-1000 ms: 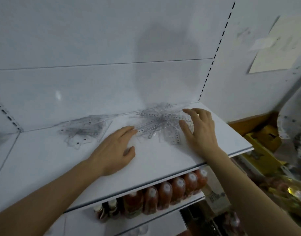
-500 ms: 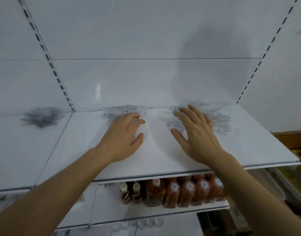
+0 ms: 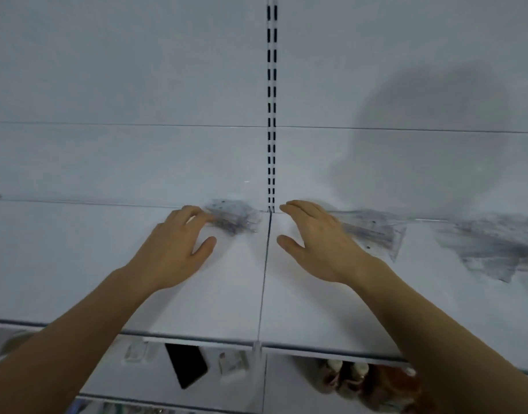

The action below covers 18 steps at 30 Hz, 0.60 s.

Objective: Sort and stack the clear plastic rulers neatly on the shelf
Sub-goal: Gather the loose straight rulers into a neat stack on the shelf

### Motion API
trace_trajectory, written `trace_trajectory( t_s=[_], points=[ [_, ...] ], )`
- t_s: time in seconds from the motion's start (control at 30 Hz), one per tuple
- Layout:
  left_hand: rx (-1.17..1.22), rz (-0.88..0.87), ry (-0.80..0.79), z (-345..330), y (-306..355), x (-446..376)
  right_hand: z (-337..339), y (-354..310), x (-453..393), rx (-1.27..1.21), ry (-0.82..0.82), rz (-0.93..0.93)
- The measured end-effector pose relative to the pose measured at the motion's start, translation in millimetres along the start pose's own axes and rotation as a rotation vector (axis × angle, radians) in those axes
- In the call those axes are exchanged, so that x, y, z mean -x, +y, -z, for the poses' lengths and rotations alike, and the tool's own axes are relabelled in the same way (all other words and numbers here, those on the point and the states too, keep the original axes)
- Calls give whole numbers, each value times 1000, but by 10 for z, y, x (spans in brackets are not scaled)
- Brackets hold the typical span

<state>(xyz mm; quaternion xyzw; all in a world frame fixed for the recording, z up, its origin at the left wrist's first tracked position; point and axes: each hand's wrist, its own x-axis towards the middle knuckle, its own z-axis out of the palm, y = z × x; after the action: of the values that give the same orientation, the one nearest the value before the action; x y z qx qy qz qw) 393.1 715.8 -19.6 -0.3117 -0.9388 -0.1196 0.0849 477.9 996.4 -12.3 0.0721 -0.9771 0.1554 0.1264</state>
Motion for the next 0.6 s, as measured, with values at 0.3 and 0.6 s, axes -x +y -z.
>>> trace_trajectory(
  t_s=[0.3,0.6],
  points=[
    [74,-164,-99,-155,-1025,-380,-438,-588,-534,-87,-39,-169],
    [327,-204,24,-323,-1206,-711,-630,-807,-1121,97,-104,-368]
  ],
)
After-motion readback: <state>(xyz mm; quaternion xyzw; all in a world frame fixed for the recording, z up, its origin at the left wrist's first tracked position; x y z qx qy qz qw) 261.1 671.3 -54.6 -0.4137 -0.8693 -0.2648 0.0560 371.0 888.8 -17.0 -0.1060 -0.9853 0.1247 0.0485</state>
